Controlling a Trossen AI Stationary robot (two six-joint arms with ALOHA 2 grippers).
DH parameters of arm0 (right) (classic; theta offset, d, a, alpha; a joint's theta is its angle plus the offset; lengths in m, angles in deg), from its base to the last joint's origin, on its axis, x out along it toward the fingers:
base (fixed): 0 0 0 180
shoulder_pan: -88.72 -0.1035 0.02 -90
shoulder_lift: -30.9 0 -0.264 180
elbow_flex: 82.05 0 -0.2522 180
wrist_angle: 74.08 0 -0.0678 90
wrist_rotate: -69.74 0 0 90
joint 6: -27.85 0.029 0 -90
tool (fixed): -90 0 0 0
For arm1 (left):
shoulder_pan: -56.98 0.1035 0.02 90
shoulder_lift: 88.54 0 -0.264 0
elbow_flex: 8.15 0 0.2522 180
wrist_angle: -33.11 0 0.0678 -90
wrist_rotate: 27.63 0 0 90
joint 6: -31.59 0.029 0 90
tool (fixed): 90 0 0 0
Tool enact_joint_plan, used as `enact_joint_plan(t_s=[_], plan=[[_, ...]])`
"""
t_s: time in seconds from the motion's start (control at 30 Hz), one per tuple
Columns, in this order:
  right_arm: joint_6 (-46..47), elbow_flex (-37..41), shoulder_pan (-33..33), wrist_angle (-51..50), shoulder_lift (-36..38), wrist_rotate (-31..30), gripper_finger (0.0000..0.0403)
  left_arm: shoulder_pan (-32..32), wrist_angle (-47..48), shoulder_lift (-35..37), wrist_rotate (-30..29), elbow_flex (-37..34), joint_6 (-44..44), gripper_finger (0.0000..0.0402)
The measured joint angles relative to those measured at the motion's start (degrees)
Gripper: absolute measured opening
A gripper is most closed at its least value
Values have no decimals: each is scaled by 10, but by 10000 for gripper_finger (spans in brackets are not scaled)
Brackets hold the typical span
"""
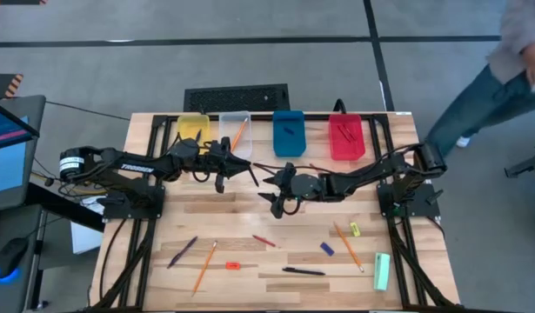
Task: Sort crayons/erasers/pens/pencils in bins
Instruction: Put the black pen into the yellow bin
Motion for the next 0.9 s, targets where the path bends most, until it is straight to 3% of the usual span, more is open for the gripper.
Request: enact_joint_plan(t_s=[0.23,0.57,0.73,0.9], plan=[[-2,-1,0,-19,30,2,266,0,3,0,0,0,8,36],[-39,0,-28,-178,135,2,257,0,44,0,-15,7,33,36],[-83,0,-51,-194,126,-13,203,0,132,0,-25,48,65,36],[-107,0,-60,-174,78,-13,98,0,242,8,-31,95,101,36]])
